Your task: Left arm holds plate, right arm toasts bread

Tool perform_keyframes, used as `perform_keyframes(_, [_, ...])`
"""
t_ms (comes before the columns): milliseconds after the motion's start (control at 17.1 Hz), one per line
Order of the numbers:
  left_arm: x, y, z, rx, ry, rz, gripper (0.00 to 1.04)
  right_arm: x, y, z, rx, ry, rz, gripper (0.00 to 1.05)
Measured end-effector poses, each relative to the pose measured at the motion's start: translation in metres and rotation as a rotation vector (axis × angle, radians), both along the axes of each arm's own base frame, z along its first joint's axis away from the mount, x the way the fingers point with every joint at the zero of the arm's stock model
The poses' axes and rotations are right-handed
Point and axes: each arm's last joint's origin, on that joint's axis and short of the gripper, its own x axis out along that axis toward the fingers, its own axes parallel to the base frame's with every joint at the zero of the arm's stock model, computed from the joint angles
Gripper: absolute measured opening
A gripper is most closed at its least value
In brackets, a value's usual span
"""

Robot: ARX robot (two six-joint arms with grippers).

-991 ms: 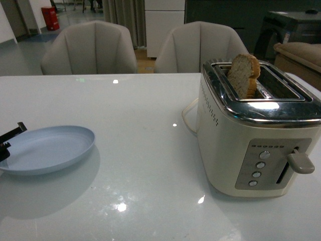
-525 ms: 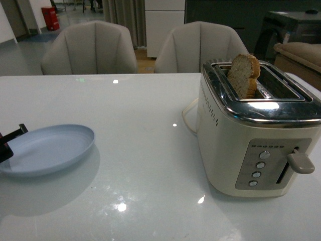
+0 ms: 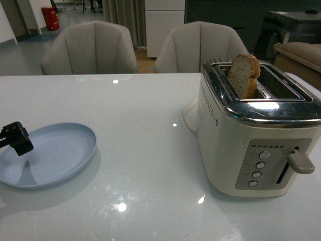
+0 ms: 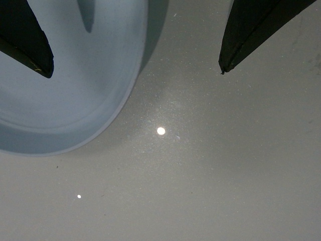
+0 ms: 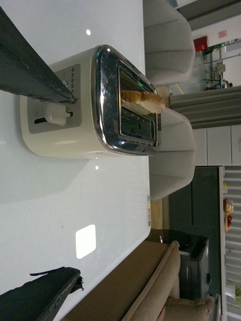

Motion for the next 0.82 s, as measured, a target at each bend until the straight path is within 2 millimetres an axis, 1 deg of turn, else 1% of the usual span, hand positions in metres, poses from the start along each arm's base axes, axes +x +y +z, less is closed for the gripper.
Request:
perform_keyframes(58, [0.000, 0.000, 0.000, -0.002, 0.001, -0.001, 0.98, 0.000, 0.000, 0.000, 0.000, 0.000, 0.000, 0.98])
perform_keyframes(233, [0.000, -0.001, 0.004, -0.010, -0.006, -0.014, 0.98, 0.000, 0.000, 0.000, 0.000, 0.000, 0.000, 0.98])
perform_keyframes(292, [0.000, -0.002, 0.008, -0.015, -0.015, -0.022, 0.98, 0.000, 0.000, 0.000, 0.000, 0.000, 0.000, 0.98])
perform_keyframes(467, [-0.004, -0.006, 0.029, -0.045, -0.066, -0.040, 0.98, 0.000, 0.000, 0.000, 0.000, 0.000, 0.000, 0.98])
perform_keyframes(700, [-0.013, -0.009, 0.086, -0.079, -0.253, -0.079, 0.98, 0.000, 0.000, 0.000, 0.000, 0.000, 0.000, 0.98])
perform_keyframes(816, [-0.024, -0.008, 0.110, -0.088, -0.347, -0.083, 0.98, 0.000, 0.000, 0.000, 0.000, 0.000, 0.000, 0.98])
